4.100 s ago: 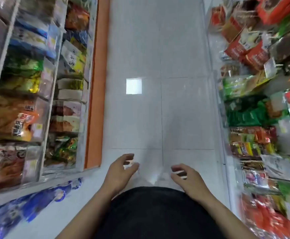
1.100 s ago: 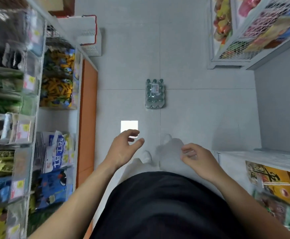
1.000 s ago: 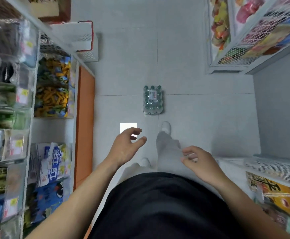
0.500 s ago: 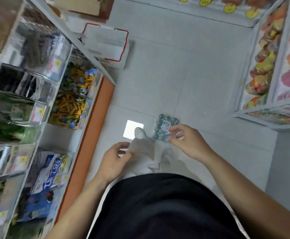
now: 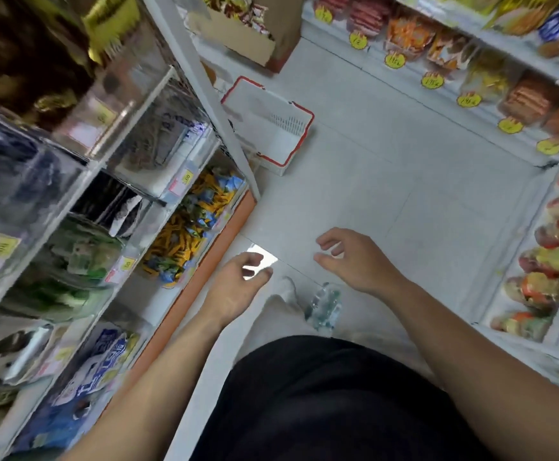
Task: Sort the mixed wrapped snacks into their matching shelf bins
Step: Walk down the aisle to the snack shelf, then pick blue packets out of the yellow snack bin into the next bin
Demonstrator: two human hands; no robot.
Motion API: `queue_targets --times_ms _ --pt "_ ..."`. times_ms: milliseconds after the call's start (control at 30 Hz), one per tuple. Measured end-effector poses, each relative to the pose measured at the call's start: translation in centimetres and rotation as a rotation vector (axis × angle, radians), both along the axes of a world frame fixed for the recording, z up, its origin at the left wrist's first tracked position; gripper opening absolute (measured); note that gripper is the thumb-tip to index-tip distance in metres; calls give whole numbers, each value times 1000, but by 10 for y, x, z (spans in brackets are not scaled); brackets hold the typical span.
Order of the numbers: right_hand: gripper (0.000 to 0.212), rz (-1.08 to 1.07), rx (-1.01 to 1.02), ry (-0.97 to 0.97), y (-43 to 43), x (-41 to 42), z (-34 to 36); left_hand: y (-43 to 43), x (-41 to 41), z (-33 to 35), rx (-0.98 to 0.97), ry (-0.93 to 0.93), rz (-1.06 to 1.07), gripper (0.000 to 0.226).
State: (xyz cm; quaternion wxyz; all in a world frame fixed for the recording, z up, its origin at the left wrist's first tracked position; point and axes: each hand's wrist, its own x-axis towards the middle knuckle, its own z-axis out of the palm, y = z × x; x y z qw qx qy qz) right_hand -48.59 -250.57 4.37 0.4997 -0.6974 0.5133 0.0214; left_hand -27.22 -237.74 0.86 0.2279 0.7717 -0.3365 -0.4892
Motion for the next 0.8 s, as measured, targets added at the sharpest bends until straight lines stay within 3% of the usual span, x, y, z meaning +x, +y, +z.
queue_targets --times_ms 300,533,667,800 --pt "27 472 34 -40 -89 141 -54 -26 57 -33 92 -81 399 35" --pt "26 872 0 -79 -102 254 -183 -18 83 -149 199 -140 782 45" --pt "17 928 -67 -156 -71 318 -281 14 118 -246 278 -260 800 47" --pt "22 982 -308 -285 -40 369 -374 45 165 -344 267 -530 686 45"
